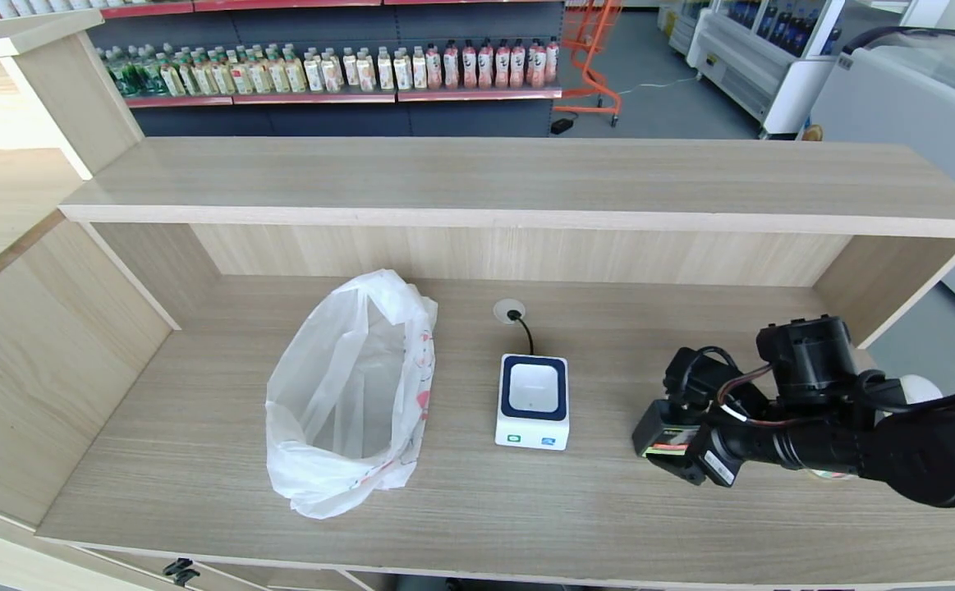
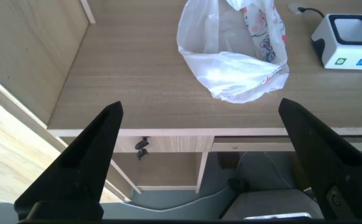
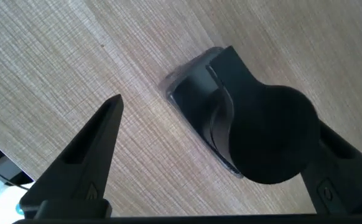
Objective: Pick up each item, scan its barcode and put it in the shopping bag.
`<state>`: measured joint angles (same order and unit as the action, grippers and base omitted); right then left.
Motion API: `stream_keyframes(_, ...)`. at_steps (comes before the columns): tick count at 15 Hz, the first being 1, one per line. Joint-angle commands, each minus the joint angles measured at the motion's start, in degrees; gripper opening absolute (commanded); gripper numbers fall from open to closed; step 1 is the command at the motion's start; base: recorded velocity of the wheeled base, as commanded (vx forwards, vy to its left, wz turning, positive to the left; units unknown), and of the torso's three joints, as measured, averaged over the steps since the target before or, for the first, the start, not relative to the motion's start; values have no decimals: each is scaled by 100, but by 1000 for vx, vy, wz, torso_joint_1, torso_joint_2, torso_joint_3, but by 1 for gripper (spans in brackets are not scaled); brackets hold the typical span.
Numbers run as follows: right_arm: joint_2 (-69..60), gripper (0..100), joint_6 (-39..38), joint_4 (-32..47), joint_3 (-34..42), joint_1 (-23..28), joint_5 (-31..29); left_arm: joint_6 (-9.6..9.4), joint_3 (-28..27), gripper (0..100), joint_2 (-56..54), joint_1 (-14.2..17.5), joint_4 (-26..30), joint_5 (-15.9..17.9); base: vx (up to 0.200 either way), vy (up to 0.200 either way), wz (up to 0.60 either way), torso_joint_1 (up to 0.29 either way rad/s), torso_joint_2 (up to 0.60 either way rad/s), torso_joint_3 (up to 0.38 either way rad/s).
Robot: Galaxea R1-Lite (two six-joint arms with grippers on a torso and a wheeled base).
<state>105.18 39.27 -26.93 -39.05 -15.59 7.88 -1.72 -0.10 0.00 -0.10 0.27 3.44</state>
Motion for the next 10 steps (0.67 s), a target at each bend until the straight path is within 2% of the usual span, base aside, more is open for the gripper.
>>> stream_keyframes(1, 161, 0, 2, -23, 11, -58, 4, 5, 1, 100, 9, 1, 0, -1, 0, 0, 0, 0, 0, 0)
stream_keyframes(5, 293, 0, -15, -436, 125, -84, 4, 5, 1, 100, 9, 1, 0, -1, 0, 0, 0, 0, 0, 0)
stream_keyframes(7, -121, 0, -200, -480, 134, -58, -32, -4, 1, 100, 9, 1, 0, -1, 0, 0, 0, 0, 0, 0)
stream_keyframes(8, -349, 0, -393, -471, 169, -23, -49, 5, 1, 100, 9, 1, 0, -1, 0, 0, 0, 0, 0, 0)
stream_keyframes(9, -1105, 0, -1070, -436, 354, 197, -322, -4, 1, 100, 9, 1, 0, -1, 0, 0, 0, 0, 0, 0)
stream_keyframes(10, -1430, 0, -1220, -392, 424, 373, -515, -4, 1, 100, 9, 1, 0, -1, 0, 0, 0, 0, 0, 0)
